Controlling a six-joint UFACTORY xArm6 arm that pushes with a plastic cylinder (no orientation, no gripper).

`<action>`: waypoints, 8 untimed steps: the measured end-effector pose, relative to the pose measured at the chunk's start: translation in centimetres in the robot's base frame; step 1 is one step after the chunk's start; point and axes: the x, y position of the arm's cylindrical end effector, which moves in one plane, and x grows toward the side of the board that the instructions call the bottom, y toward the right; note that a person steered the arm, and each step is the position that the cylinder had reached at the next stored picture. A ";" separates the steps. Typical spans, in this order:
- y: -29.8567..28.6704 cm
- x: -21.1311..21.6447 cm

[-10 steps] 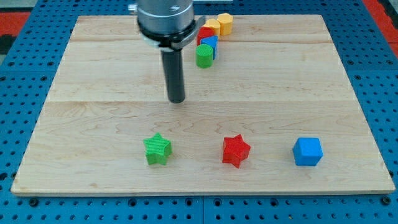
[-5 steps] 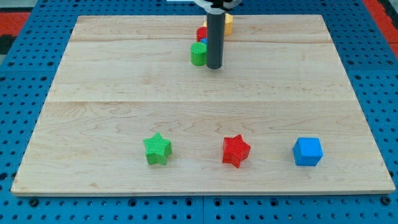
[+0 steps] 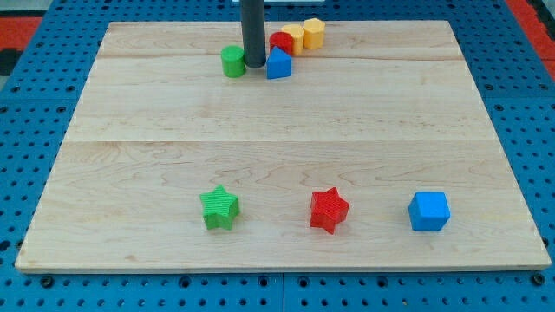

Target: Move the green circle to the left of the green star

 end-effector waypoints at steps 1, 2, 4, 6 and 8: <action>-4.5 -0.2; -8.4 -1.1; -10.5 -0.5; -12.1 4.9; -12.1 12.1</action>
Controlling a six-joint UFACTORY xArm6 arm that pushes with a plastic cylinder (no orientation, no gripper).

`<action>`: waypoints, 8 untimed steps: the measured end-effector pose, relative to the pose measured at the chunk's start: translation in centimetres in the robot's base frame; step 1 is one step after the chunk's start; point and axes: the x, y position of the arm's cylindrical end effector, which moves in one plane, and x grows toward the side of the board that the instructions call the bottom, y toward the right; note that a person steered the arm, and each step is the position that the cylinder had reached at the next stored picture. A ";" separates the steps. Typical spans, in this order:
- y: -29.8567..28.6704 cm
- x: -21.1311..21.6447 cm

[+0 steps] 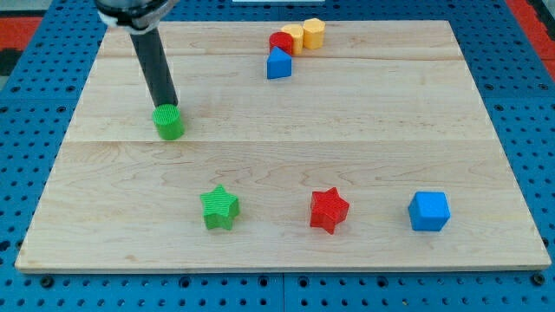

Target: Move the green circle to the left of the green star

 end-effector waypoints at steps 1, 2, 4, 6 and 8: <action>0.1 2.7; 0.8 3.8; 0.4 8.4; 0.4 12.3; 0.4 14.0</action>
